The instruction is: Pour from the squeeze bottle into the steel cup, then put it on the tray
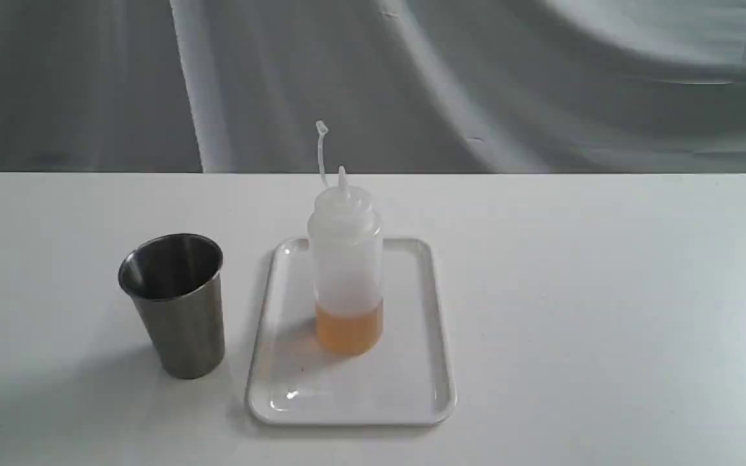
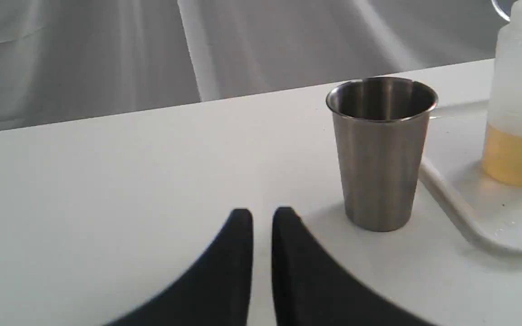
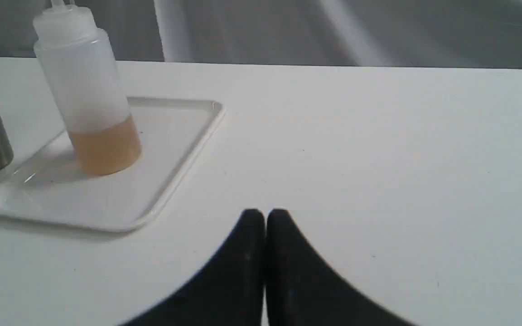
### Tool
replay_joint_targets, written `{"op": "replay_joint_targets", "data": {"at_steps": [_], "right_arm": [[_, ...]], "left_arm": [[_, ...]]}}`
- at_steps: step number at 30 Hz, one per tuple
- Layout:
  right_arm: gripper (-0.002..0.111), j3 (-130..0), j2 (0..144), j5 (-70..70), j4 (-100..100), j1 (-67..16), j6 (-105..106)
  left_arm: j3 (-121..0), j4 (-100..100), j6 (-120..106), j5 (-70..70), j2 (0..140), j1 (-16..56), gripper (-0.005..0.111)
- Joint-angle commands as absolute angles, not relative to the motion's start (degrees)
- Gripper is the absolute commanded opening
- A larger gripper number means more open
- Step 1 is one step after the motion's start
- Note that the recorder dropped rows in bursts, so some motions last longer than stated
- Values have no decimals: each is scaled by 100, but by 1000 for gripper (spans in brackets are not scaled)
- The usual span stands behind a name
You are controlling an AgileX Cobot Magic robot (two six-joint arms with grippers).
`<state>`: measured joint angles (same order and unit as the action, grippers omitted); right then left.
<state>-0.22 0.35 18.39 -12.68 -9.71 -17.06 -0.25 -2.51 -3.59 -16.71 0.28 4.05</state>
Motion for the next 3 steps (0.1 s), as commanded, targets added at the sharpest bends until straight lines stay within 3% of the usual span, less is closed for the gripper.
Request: {"op": "replay_joint_targets", "data": {"at_steps": [1,3], "right_arm": [[0,0,0,1825,-1244,-940,-1687],[0,0,0,1825,-1244,-940,-1687]], "left_arm": [[0,-254,-349,-1634,0,423,8],[0,-254,-349,-1634,0,423,8]]}}
